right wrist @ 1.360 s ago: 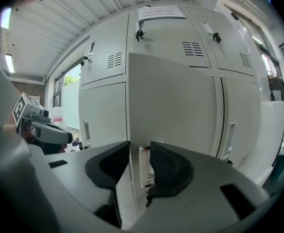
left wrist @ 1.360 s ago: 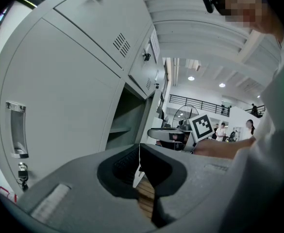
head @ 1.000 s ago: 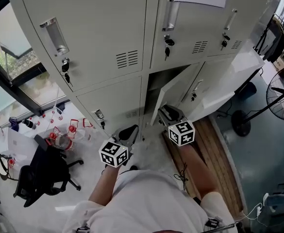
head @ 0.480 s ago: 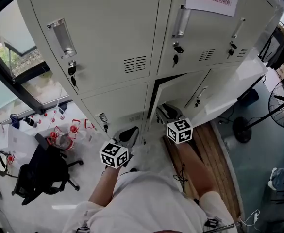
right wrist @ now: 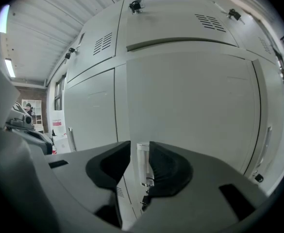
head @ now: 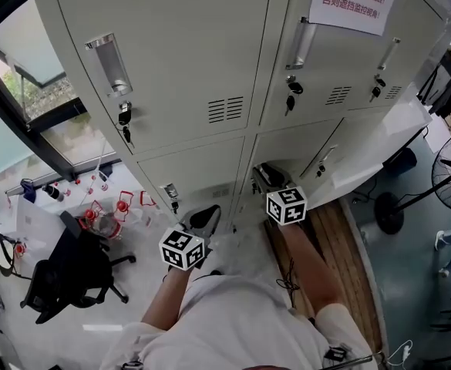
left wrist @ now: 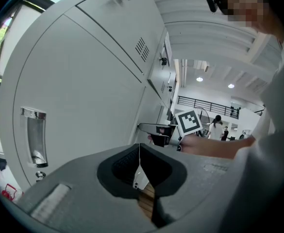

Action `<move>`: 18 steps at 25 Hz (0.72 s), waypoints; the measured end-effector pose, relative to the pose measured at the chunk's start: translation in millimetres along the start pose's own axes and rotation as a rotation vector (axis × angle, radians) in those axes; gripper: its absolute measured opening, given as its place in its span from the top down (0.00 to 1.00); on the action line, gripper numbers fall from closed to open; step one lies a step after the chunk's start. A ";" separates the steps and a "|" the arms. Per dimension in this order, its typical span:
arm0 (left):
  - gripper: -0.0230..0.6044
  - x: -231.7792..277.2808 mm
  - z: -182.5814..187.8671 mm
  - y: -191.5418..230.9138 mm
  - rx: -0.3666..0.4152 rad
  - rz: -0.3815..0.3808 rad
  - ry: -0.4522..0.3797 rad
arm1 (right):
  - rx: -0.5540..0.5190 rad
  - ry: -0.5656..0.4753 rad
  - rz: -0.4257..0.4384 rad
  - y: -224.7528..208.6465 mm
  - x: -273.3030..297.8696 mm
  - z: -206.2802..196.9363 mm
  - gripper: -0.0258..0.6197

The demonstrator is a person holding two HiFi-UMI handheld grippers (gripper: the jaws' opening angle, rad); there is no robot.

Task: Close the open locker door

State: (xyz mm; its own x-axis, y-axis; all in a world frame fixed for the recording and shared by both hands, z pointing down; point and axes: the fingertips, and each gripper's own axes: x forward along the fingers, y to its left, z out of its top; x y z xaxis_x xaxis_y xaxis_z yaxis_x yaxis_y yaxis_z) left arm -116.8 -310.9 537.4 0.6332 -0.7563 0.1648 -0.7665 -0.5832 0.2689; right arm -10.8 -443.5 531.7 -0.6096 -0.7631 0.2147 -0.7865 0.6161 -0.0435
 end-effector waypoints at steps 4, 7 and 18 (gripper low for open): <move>0.94 -3.0 0.4 5.7 -0.004 0.012 0.002 | 0.004 0.000 -0.004 -1.0 6.0 0.9 0.77; 0.94 -3.7 0.7 6.9 -0.006 0.013 0.003 | 0.005 -0.001 -0.008 -2.4 9.3 2.1 0.77; 0.94 -6.9 -0.2 8.1 -0.006 0.015 0.012 | 0.012 -0.007 -0.019 -3.3 5.0 3.2 0.79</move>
State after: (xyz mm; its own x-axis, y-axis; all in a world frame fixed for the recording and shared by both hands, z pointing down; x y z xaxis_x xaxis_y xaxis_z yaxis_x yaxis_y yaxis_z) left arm -127.4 -310.4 538.7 0.6226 -0.7614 0.1806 -0.7756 -0.5696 0.2721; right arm -11.6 -450.0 529.8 -0.5948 -0.7763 0.2088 -0.7994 0.5986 -0.0516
